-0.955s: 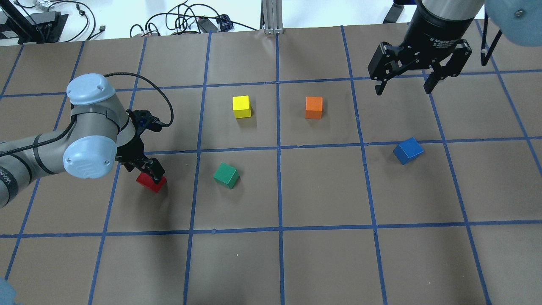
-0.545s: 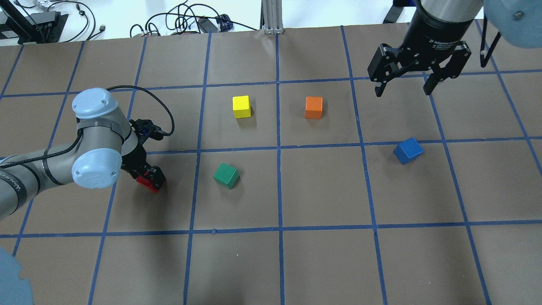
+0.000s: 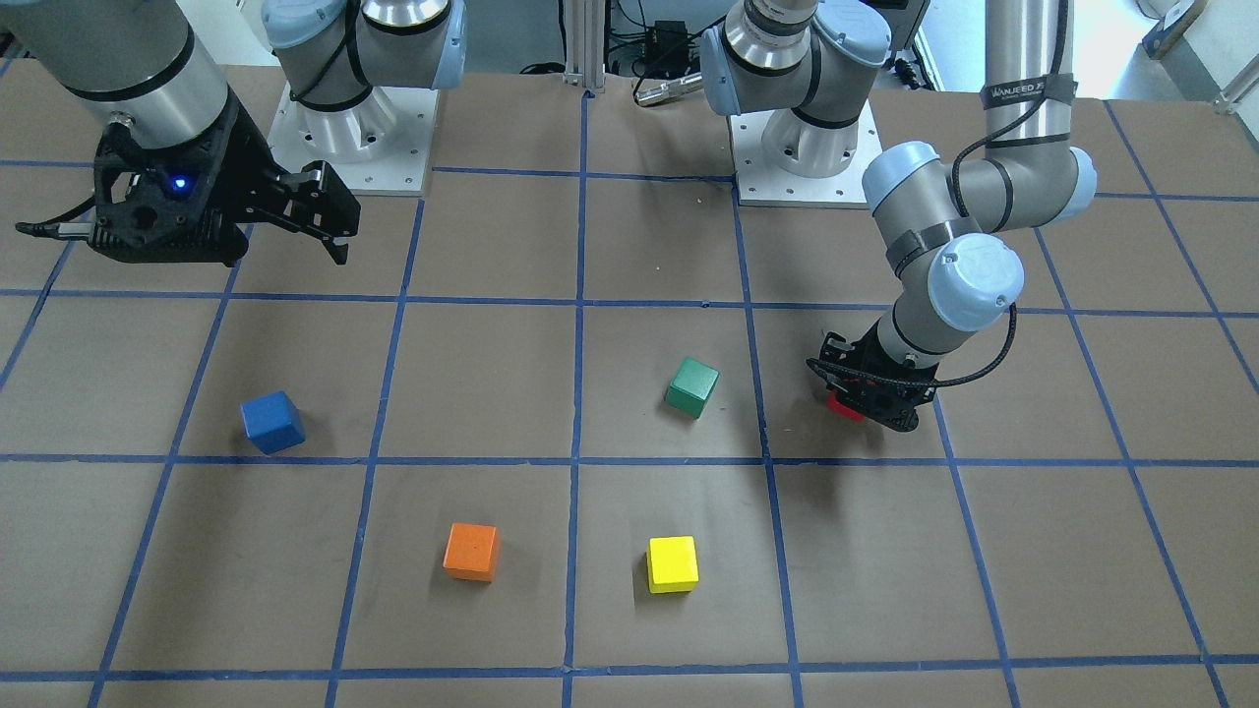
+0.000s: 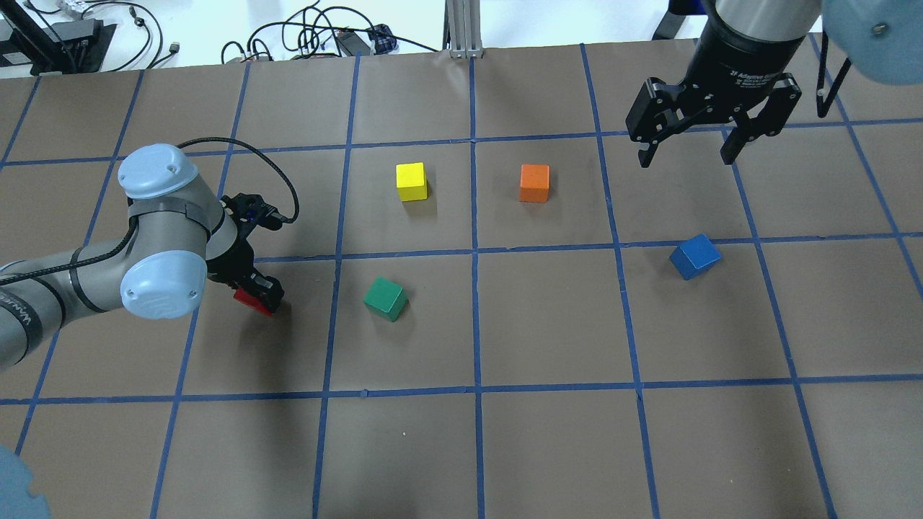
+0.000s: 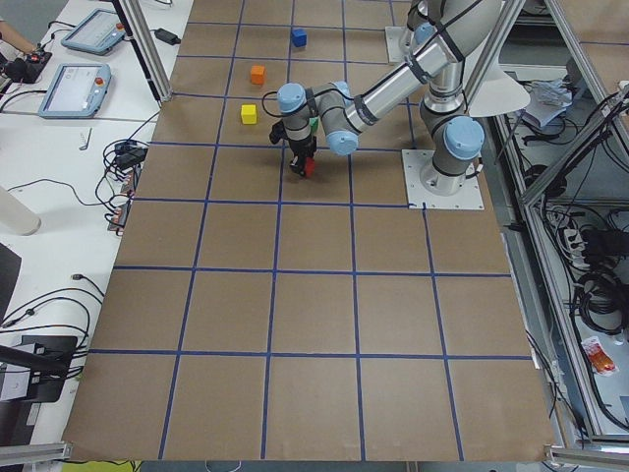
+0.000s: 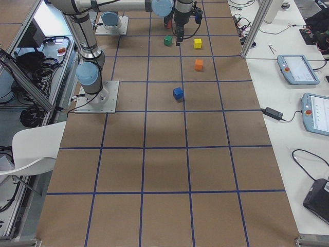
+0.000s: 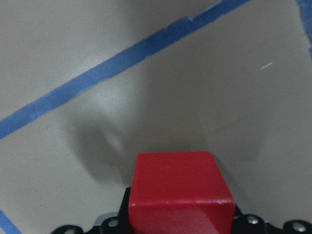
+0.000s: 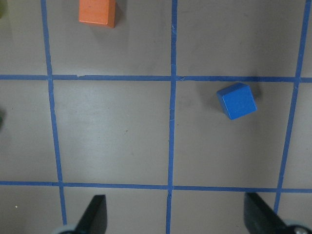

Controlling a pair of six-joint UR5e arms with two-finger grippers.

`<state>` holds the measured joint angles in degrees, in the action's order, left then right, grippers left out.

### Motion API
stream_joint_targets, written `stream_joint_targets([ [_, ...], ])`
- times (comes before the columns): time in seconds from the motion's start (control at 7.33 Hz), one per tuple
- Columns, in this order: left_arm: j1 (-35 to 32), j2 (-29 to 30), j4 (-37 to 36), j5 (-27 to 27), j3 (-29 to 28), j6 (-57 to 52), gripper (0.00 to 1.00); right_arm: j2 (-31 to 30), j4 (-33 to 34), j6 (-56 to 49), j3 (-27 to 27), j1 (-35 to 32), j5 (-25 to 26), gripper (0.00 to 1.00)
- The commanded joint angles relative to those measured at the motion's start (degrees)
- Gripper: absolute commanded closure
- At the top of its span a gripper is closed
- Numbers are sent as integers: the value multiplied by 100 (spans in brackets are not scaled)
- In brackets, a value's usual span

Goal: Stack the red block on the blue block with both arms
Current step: 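Carry the red cube with the left gripper toward the table's middle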

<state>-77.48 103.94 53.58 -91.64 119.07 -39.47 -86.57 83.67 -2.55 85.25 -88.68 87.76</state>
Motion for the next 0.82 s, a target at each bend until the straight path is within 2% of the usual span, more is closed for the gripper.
stream_joint_targets([
  [0.0,-144,-250,413,564,-435,689,69,0,0,0,-8,0,4,0],
  [0.27,-1009,-137,443,630,-752,2276,68,0,9,-9,-8,0,4,0],
  [0.55,-2030,169,486,603,-1462,3992,62,9,17,-9,-8,9,4,0],
  [0.68,-2495,414,486,612,-1796,4548,63,9,18,-17,-8,17,4,0],
])
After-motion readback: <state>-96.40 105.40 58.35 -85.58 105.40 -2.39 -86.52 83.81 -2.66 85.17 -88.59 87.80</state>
